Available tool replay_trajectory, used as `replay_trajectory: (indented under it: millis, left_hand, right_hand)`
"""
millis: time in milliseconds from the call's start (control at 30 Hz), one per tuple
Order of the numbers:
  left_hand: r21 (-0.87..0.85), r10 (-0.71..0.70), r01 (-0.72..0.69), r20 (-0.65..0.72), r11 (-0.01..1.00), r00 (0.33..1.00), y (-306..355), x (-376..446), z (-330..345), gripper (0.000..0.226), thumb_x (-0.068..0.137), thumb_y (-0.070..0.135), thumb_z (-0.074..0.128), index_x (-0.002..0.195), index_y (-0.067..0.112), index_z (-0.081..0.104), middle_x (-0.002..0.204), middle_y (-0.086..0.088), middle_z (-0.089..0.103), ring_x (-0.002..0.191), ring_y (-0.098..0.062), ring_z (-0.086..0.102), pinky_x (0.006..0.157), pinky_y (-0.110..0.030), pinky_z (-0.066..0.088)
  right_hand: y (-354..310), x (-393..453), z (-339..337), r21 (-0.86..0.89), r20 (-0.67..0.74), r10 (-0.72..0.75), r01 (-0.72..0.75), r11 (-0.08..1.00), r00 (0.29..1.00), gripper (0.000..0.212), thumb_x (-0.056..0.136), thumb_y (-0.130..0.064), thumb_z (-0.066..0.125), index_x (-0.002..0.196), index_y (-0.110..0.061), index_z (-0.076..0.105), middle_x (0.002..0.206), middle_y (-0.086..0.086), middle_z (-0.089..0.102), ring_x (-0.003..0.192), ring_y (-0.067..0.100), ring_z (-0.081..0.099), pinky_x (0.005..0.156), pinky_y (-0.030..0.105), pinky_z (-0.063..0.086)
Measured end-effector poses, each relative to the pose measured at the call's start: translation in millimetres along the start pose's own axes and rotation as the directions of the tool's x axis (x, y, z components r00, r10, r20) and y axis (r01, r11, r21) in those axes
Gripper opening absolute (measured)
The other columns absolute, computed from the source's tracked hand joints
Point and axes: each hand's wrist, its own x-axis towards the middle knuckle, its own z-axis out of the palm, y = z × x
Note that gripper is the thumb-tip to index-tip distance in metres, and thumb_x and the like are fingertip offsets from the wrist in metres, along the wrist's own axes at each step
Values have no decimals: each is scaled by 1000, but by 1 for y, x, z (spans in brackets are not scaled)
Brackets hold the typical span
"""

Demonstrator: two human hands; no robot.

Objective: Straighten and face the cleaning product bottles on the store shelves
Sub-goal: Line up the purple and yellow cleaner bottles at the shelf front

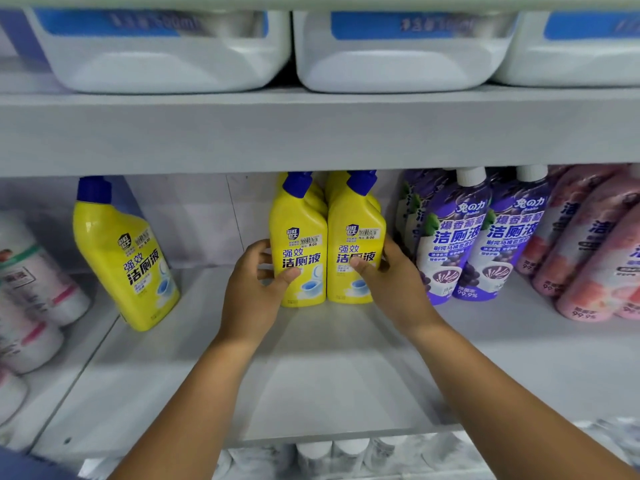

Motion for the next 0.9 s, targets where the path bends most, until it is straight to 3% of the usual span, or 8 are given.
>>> replay_trajectory:
  millis: [133,233,367,467,600,700,800,900]
  left_hand:
    - [-157,-129,131,18,979,991,10,0,1,60,81,39,83,130,25,53,120,11,65,109,-5,65,85,-22,52]
    - [-247,-173,169,5,954,985,32,6,-2,53,101,58,46,145,29,44,145,13,51,130,-5,52,104,-22,40]
    - [-523,-270,346,218,779,938,57,14,7,67,103,64,11,129,29,62,118,14,72,91,-2,75,72,-19,58]
    - [-520,-302,391,249,760,920,55,17,14,76,100,71,11,107,28,74,101,-2,80,92,-18,78,71,-30,60]
    - [-494,-340,391,194,776,920,52,20,14,73,101,69,15,100,27,75,90,1,80,82,-12,78,63,-24,58]
    - [-380,-271,331,202,864,941,49,14,7,62,103,66,28,112,25,74,105,4,79,96,-7,75,88,-30,55]
    - [-83,56,-81,-269,993,961,26,-8,-33,30,98,37,61,125,23,65,129,5,65,120,-3,58,109,-33,45]
    - [308,354,-182,-721,934,596,-10,-20,-92,44,89,25,76,121,0,57,122,-19,56,118,-30,55,104,-44,46]
  right_hand:
    - [-7,-5,-2,156,63,43,-53,986,997,48,93,-25,72,137,-25,53,120,-7,73,102,1,71,79,17,56]
    - [-21,4,-6,257,94,84,-106,961,992,66,90,-58,66,145,-31,43,138,-13,63,120,4,64,97,30,54]
    - [-14,34,-3,460,141,203,-246,853,969,92,69,-90,58,147,-42,47,146,-11,57,132,13,58,116,47,39]
    - [-27,29,4,492,153,262,-304,816,953,73,83,-80,54,134,-30,64,128,-2,71,118,19,68,108,46,47]
    - [-23,28,5,503,185,226,-290,814,956,67,87,-75,54,132,-26,66,124,1,73,115,21,70,108,47,47]
    - [-22,27,3,486,182,201,-266,833,962,76,80,-80,58,135,-28,64,128,1,71,119,21,68,113,50,43]
    - [-20,18,-2,432,183,100,-172,885,978,74,81,-76,60,140,-31,57,136,-1,66,126,20,63,114,51,40]
    - [-18,11,-8,358,157,-8,-50,932,988,57,91,-56,64,142,-36,51,136,-4,66,125,19,63,109,52,46]
